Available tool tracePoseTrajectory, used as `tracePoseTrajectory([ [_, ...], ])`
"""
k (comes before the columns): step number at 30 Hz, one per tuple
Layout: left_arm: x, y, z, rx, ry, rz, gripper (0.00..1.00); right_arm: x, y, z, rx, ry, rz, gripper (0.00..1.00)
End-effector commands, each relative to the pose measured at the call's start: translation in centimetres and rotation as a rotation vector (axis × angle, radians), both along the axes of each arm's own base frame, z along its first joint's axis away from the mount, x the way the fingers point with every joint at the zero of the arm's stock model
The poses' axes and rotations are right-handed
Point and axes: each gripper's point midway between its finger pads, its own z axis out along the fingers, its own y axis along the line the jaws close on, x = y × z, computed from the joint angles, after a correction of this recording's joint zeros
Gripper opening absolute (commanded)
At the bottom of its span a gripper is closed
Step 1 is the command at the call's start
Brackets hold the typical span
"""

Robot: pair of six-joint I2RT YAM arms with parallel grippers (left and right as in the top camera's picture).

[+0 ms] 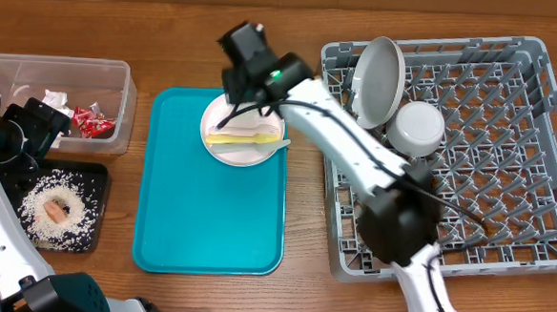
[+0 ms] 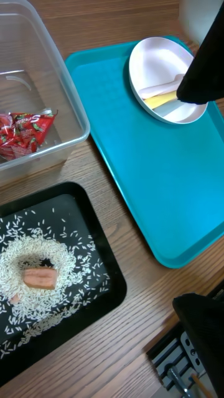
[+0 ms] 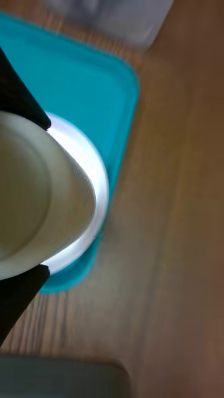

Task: Sort waste into correct bins and load items into the dishwasher rack
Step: 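Lift the white cup and carry it right over the dish rack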

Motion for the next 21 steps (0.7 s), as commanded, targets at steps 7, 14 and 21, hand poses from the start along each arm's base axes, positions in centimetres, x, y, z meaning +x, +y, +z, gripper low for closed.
tracePoseTrajectory([
  [7,0.0,-0.3,-0.2,-0.005,0.004,0.002,1.0,1.1,-16.5,21.3,0.182,-0.303,-0.275,0.48],
  [14,0.0,-0.3,-0.1,-0.005,0.003,0.002,1.0,0.2,-31.6,22.5,0.115,-0.28,-0.57,0.49],
  [21,0.0,-0.3,-0.2,-0.005,0.004,0.002,1.0,-1.3,-42.0,19.1,0.037,-0.172,-0.787,0.53],
])
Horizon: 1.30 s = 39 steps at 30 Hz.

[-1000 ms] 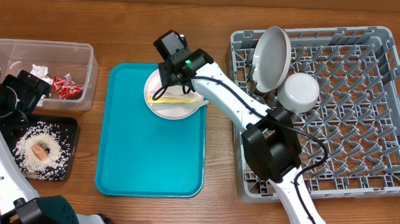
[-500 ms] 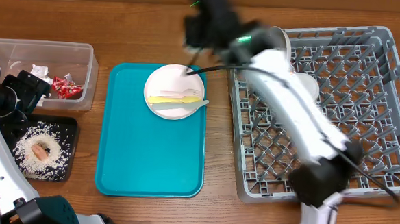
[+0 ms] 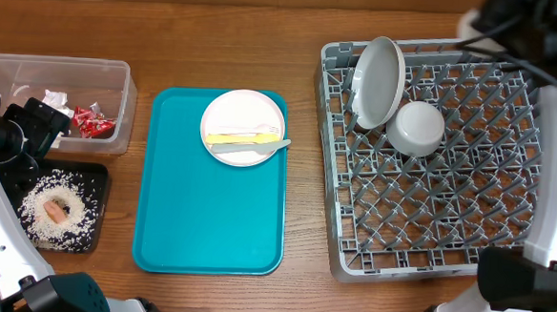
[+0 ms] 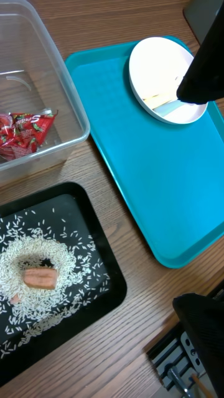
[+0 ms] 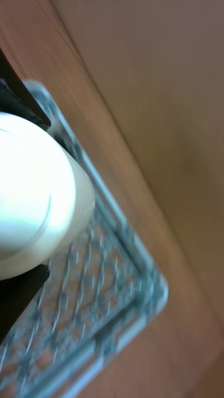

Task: Sort waste into correct bins and load items into the dishwasher rack
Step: 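Lift the white cup and carry it right over the dish rack, then lower the white cup upside down into the rack's right side and release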

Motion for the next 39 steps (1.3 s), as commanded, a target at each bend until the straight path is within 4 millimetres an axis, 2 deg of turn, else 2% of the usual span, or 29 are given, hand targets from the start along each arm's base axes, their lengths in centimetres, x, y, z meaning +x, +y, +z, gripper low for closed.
tracePoseTrajectory([
  [1,0.0,-0.3,-0.2,-0.005,0.004,0.002,1.0,-0.7,-3.7,-1.6,-0.004,0.044,-0.077,0.53],
  [4,0.0,-0.2,-0.2,-0.005,0.004,0.002,1.0,-1.3,-7.4,-4.9,0.008,0.113,-0.157,0.53],
  [7,0.0,-0.3,-0.2,-0.005,0.004,0.002,1.0,-1.6,-9.4,-8.4,0.021,0.173,-0.201,0.53],
  [8,0.0,-0.2,-0.2,-0.005,0.004,0.002,1.0,-1.6,-9.7,-9.2,0.024,0.187,-0.208,0.53],
  [10,0.0,-0.3,-0.2,-0.005,0.004,0.002,1.0,-1.9,-10.8,-12.7,0.035,0.231,-0.232,0.53],
  [14,0.0,-0.3,-0.2,-0.005,0.004,0.002,1.0,-2.0,-11.3,-15.2,0.038,0.255,-0.242,0.53],
  [22,0.0,-0.3,-0.2,-0.005,0.004,0.002,1.0,-3.2,-12.5,-18.5,-0.023,0.329,-0.297,0.54],
  [26,0.0,-0.3,-0.2,-0.005,0.004,0.002,1.0,-3.6,-12.5,-20.1,-0.018,0.367,-0.298,0.54],
  [37,0.0,-0.3,-0.2,-0.005,0.004,0.002,1.0,-4.4,-12.1,-21.7,0.005,0.422,-0.296,0.55],
  [39,0.0,-0.3,-0.2,-0.005,0.004,0.002,1.0,-4.6,-12.1,-22.1,0.009,0.432,-0.298,0.57],
])
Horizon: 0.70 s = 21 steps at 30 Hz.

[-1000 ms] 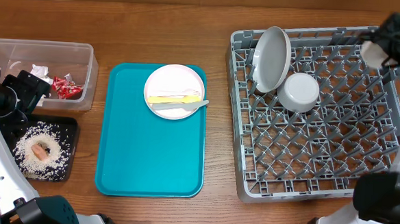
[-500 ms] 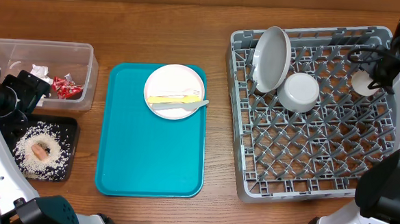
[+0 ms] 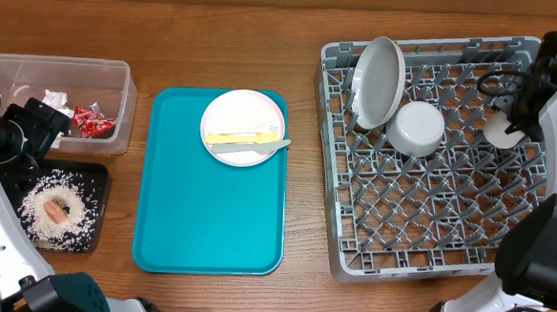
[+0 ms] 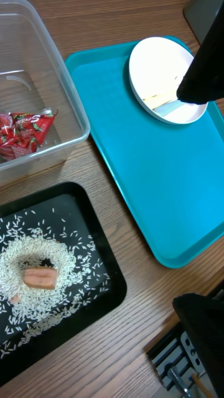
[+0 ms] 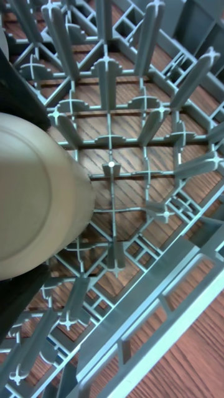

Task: Sort waste into correct bins and load items into the dishwasher rack
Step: 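Lower the white cup upside down into the rack's right side and release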

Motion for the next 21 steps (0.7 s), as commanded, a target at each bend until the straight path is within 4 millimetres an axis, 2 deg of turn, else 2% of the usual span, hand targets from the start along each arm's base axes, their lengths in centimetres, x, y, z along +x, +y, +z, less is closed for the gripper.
tracePoseTrajectory([
  [1,0.0,-0.3,-0.2,-0.005,0.004,0.002,1.0,-0.7,-0.2,-0.7,0.002,0.02,-0.018,0.57],
  [11,0.0,-0.3,-0.2,-0.005,0.004,0.002,1.0,-1.2,0.7,-1.5,0.05,0.043,-0.003,0.6],
  [15,0.0,-0.3,-0.1,-0.005,0.003,0.002,1.0,-1.2,0.9,-1.5,0.06,0.042,0.001,0.64],
  [16,0.0,-0.3,-0.1,-0.004,0.004,0.002,1.0,-1.2,0.9,-1.5,0.06,0.043,0.001,0.7],
  [18,0.0,-0.3,-0.2,-0.005,0.004,0.002,1.0,-1.2,0.9,-1.2,0.06,0.043,0.001,0.88],
  [20,0.0,-0.3,-0.1,-0.005,0.003,0.002,1.0,-1.0,1.0,-0.6,0.07,0.036,0.005,0.99],
  [21,0.0,-0.3,-0.2,-0.005,0.004,0.002,1.0,-0.9,1.2,-0.1,0.077,0.03,0.009,1.0],
])
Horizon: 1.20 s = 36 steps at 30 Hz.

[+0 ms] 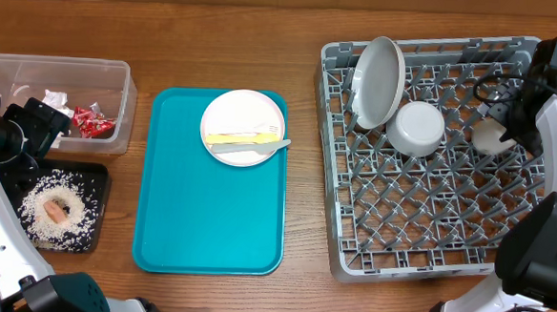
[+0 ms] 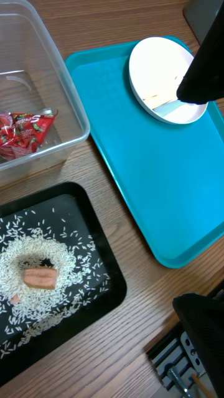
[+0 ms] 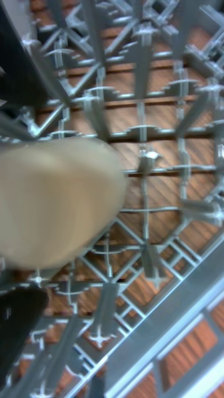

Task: Sort waste into correct bins and load items into the dishwasher rack
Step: 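Lower the white cup upside down into the rack's right side and release, then move the right gripper back to the white plate on the teal tray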

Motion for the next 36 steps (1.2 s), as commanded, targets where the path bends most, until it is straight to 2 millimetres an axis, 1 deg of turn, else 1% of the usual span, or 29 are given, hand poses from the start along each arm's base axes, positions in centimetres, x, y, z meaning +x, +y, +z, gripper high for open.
tracePoseTrajectory([
  [1,0.0,-0.2,-0.2,-0.005,0.004,0.002,1.0,0.7,0.1,2.1,0.023,-0.04,0.004,1.0],
  [6,0.0,-0.2,-0.2,-0.005,0.004,0.002,1.0,1.3,0.9,5.9,0.063,-0.082,0.023,1.0],
  [8,0.0,-0.2,-0.2,-0.005,0.004,0.002,1.0,1.5,1.7,7.6,0.104,-0.108,0.041,1.0],
  [12,0.0,-0.2,-0.2,-0.005,0.004,0.002,1.0,1.9,4.5,11.2,0.223,-0.174,0.108,1.0],
  [15,0.0,-0.3,-0.2,-0.005,0.004,0.002,1.0,2.4,8.5,14.0,0.327,-0.235,0.266,1.0],
  [16,0.0,-0.2,-0.2,-0.005,0.004,0.002,1.0,2.6,10.2,15.0,0.361,-0.255,0.328,1.0],
  [18,0.0,-0.2,-0.2,-0.005,0.004,0.002,1.0,2.6,13.1,16.2,0.397,-0.276,0.422,1.0],
  [19,0.0,-0.3,-0.2,-0.005,0.004,0.002,1.0,2.6,15.0,16.6,0.409,-0.281,0.476,1.0],
  [21,0.0,-0.2,-0.2,-0.005,0.004,0.002,1.0,2.5,18.1,16.9,0.419,-0.275,0.551,1.0],
  [22,0.0,-0.2,-0.2,-0.005,0.004,0.002,1.0,2.3,20.1,16.9,0.425,-0.267,0.597,1.0],
  [25,0.0,-0.2,-0.2,-0.005,0.004,0.002,1.0,1.7,24.9,16.6,0.428,-0.236,0.71,1.0],
  [27,0.0,-0.3,-0.2,-0.005,0.004,0.002,1.0,1.2,27.8,16.3,0.399,-0.219,0.778,1.0],
  [28,0.0,-0.2,-0.2,-0.005,0.004,0.002,1.0,1.0,30.2,15.9,0.337,-0.204,0.837,0.99],
  [30,0.0,-0.2,-0.2,-0.005,0.004,0.002,1.0,0.8,32.2,15.5,0.288,-0.199,0.884,0.98],
  [32,0.0,-0.3,-0.2,-0.005,0.004,0.002,1.0,0.7,34.7,14.9,0.244,-0.196,0.939,0.97],
  [34,0.0,-0.3,-0.2,-0.005,0.004,0.002,1.0,0.6,37.3,13.9,0.22,-0.192,1.018,0.96],
  [36,0.0,-0.3,-0.2,-0.005,0.004,0.002,1.0,0.5,40.0,12.5,0.199,-0.181,1.13,0.96],
])
